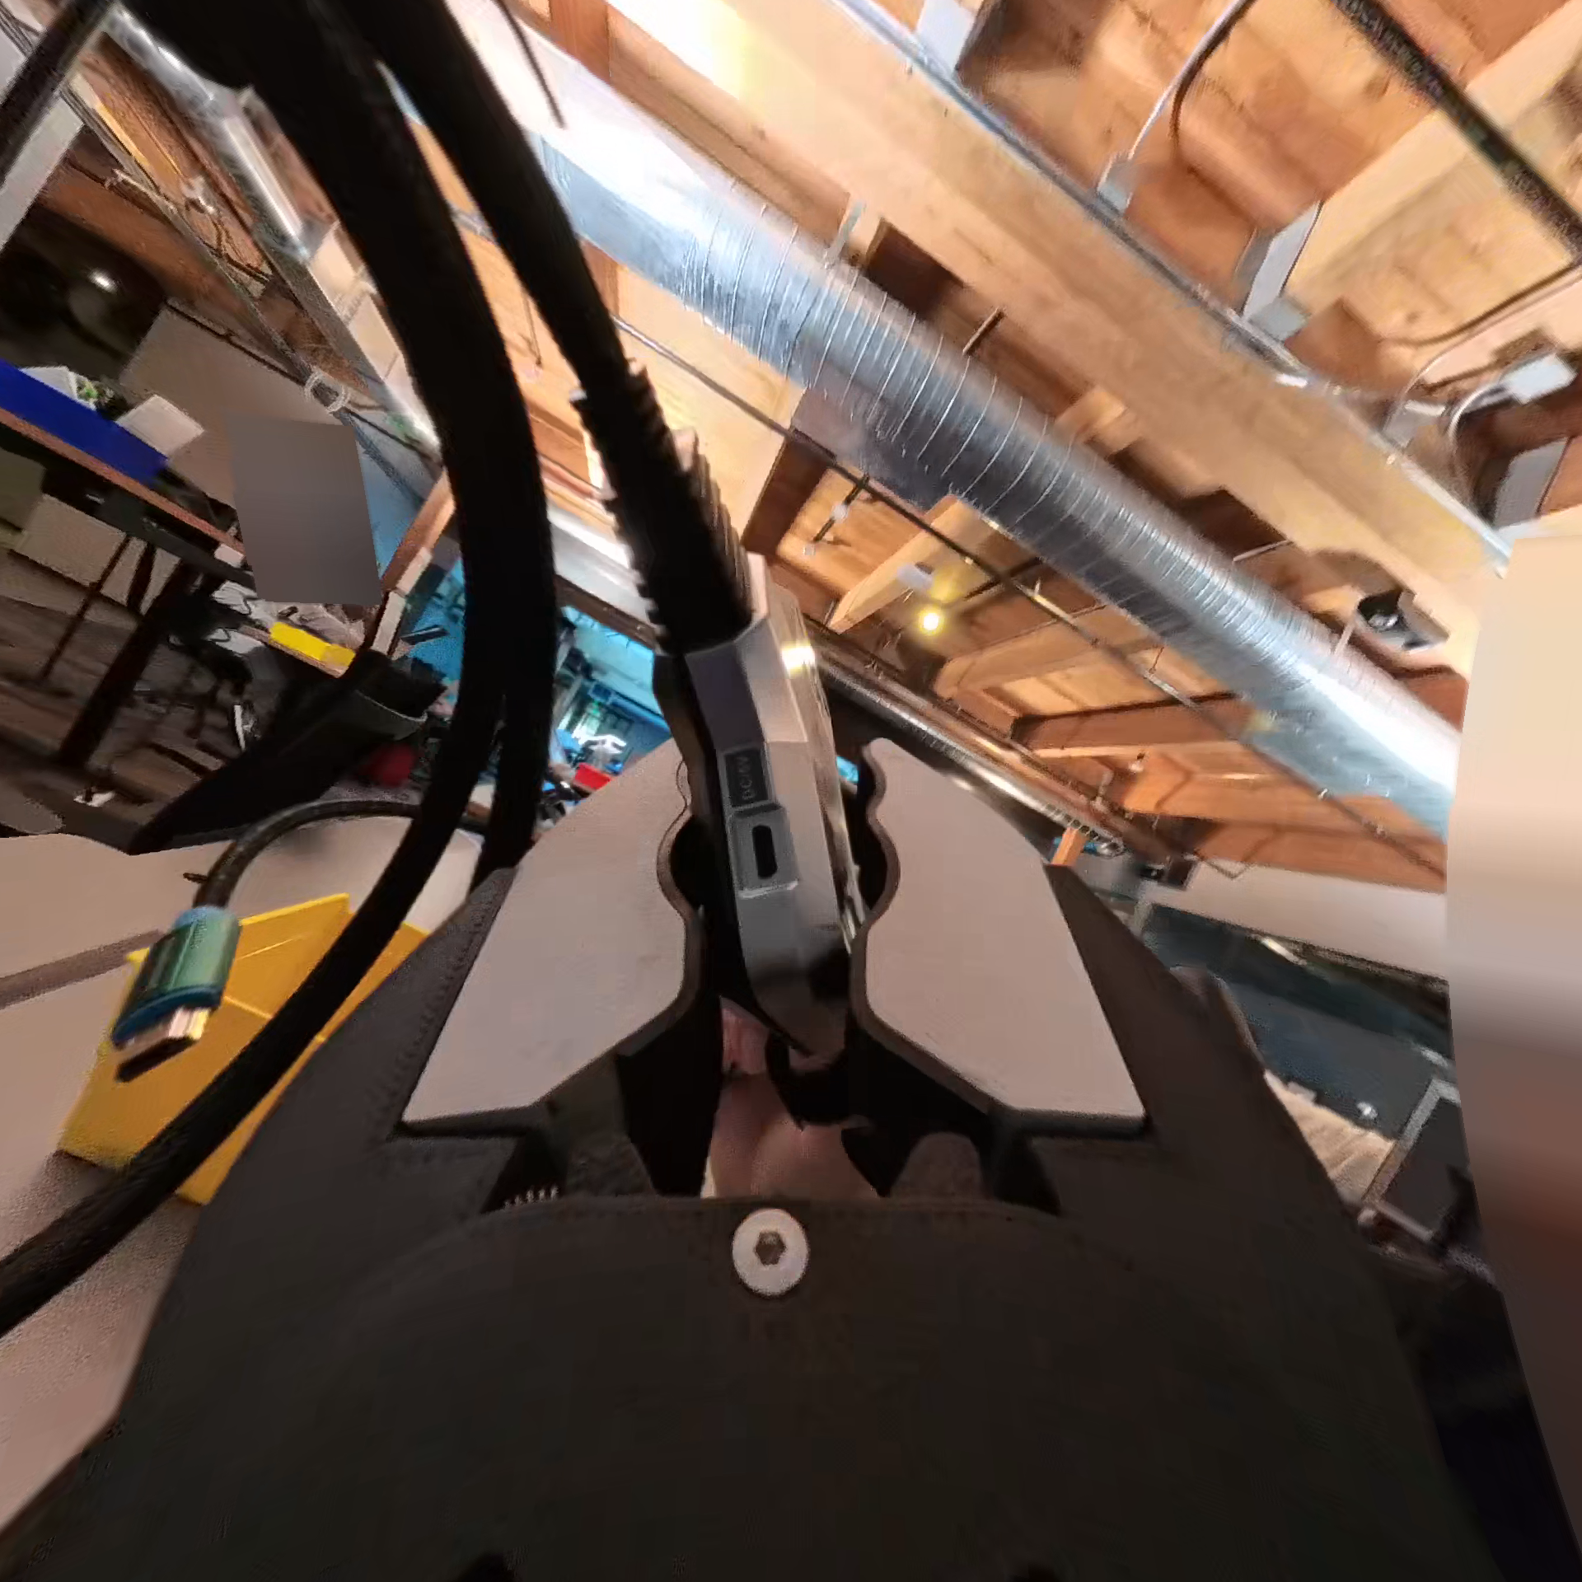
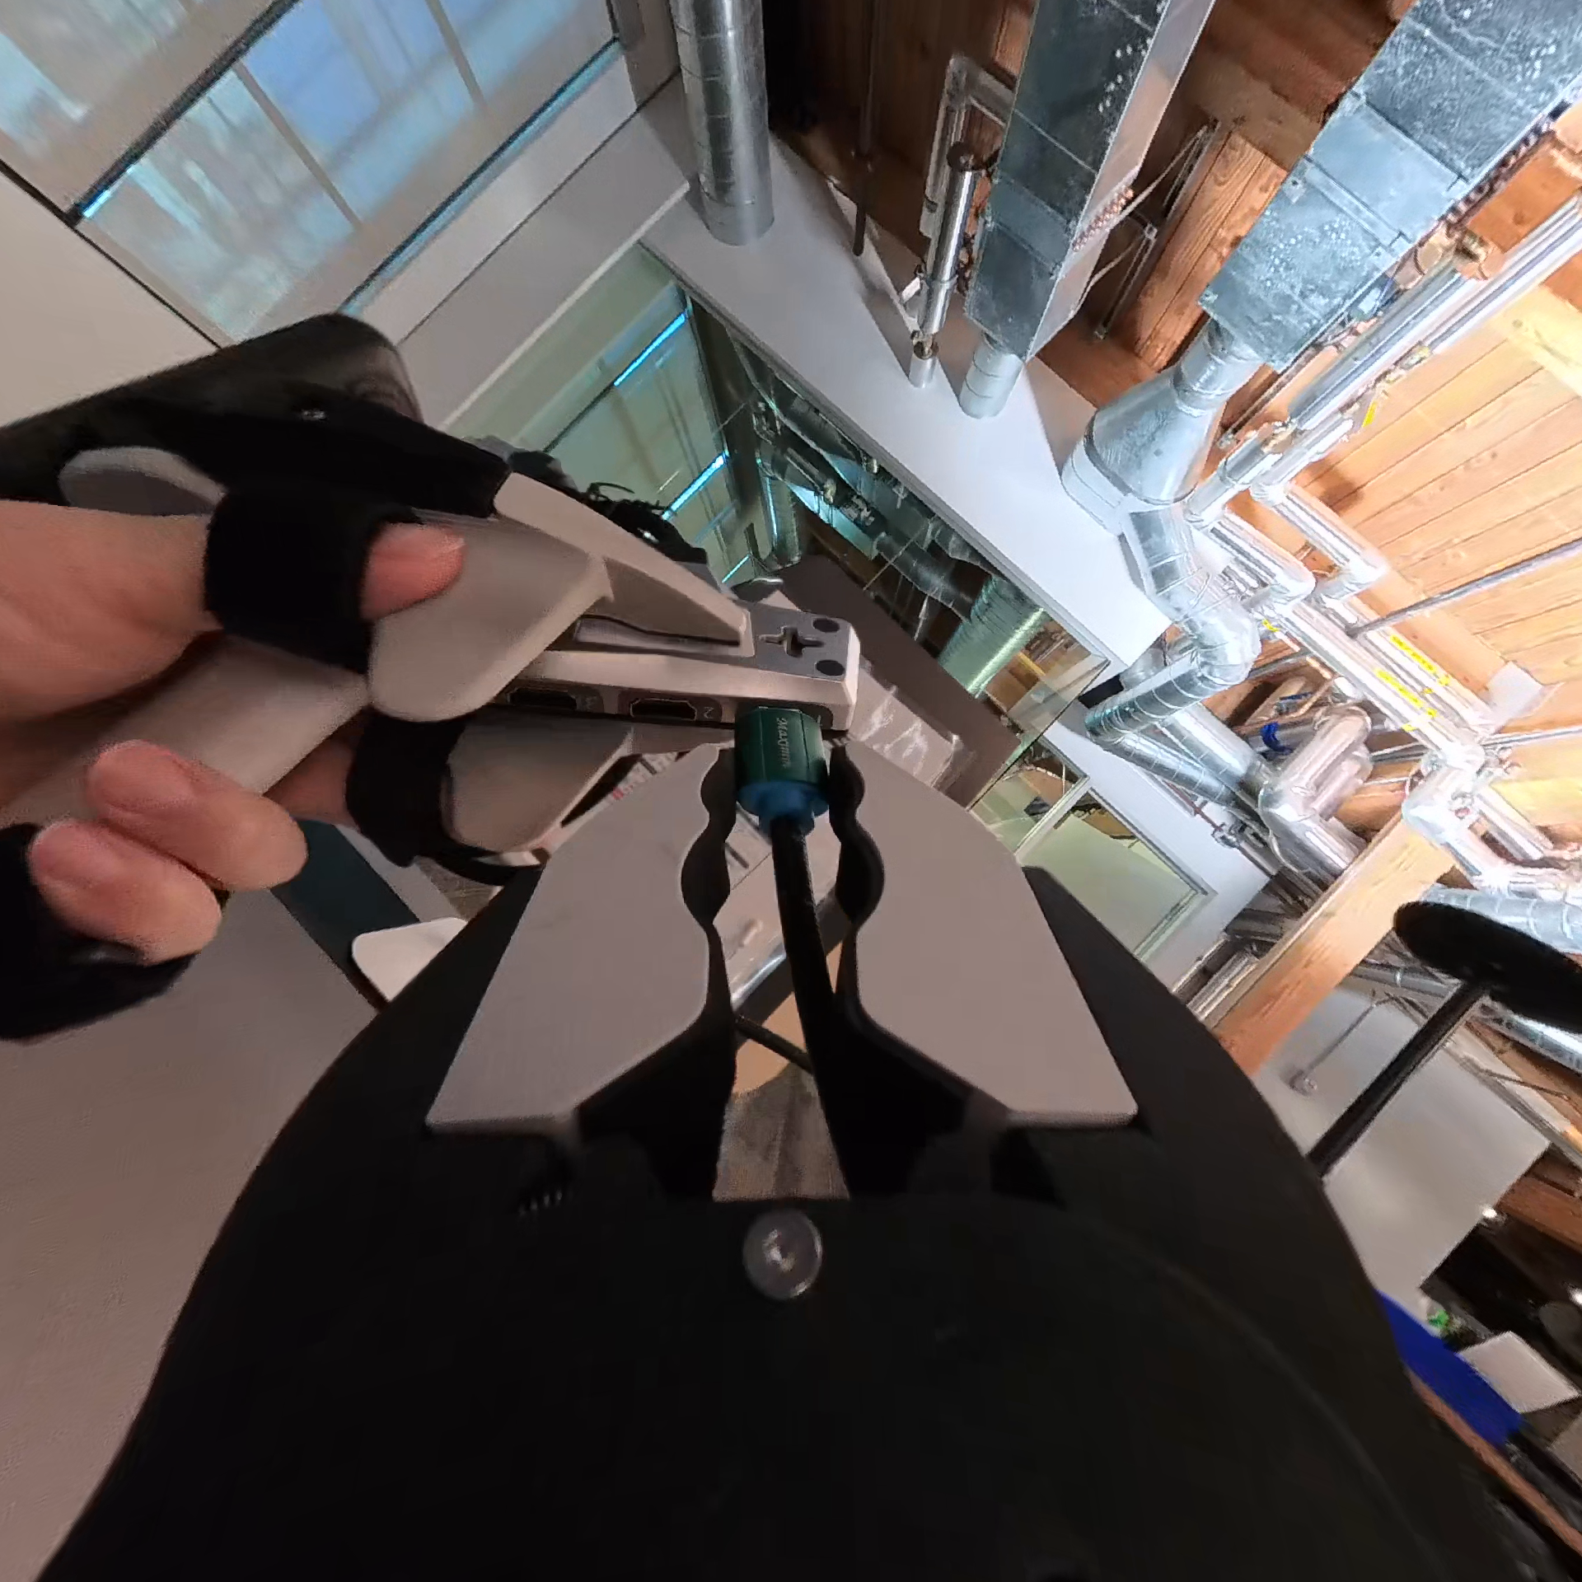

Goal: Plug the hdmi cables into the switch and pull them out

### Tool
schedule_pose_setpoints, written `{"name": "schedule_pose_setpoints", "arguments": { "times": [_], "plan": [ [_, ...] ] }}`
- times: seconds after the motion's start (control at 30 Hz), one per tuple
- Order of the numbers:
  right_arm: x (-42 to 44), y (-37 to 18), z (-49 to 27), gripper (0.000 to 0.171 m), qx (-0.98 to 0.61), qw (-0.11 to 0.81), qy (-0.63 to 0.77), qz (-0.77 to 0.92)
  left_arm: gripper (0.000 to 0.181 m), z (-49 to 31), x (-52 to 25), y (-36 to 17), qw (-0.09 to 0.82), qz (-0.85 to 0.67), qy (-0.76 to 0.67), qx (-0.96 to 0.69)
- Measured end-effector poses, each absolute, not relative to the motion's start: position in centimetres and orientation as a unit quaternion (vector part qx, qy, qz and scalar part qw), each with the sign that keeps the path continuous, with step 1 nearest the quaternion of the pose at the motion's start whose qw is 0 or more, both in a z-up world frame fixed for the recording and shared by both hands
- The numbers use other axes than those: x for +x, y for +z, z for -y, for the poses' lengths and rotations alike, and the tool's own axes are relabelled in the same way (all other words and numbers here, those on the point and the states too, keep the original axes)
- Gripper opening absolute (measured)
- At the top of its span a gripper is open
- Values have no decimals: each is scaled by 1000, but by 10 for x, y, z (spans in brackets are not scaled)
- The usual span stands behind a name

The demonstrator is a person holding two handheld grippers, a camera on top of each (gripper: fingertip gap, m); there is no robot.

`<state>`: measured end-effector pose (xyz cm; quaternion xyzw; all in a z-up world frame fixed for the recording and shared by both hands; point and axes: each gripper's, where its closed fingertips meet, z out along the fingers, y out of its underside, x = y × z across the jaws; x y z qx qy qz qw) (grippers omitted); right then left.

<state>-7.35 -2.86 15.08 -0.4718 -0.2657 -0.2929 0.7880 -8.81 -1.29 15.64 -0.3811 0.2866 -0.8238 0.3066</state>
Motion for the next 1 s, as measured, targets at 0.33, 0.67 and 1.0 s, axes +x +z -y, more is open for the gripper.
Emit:
{"name": "schedule_pose_setpoints", "arguments": {
  "times": [0.33,0.67,1.0],
  "plan": [
    [-73,140,18,22,-491,798,-250,246,28,0,-91,151,327,-270,-814,-397],
    [-83,140,18,22,-477,787,-282,270,26,-7,-100,155,306,-284,-818,-395],
    [-73,150,27,22,-469,783,-302,274,26,12,-90,149,258,-324,-817,-400]
  ]
}}
